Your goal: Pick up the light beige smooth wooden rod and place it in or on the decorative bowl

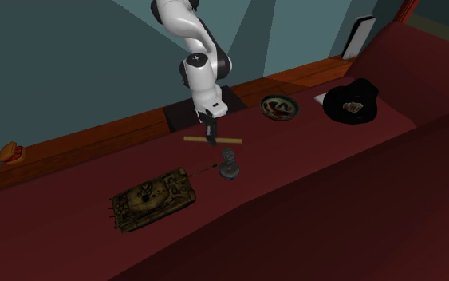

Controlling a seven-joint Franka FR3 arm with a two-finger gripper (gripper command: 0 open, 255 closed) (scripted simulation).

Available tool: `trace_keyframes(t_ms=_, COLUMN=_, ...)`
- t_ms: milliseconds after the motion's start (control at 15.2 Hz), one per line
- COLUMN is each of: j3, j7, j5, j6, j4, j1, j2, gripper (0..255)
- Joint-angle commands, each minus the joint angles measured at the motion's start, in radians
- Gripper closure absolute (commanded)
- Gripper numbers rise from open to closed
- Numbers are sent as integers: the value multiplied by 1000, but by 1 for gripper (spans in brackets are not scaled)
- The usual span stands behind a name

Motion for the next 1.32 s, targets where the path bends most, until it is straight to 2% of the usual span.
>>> trace_keyframes(t_ms=0, j3=8, j7=1, j5=3, j6=-19, j4=12, j1=-1, j2=-6, gripper=255)
trace_keyframes(t_ms=1254, j3=110, j7=5, j5=74, j6=-286, j4=223, j1=18, j2=-61, gripper=255)
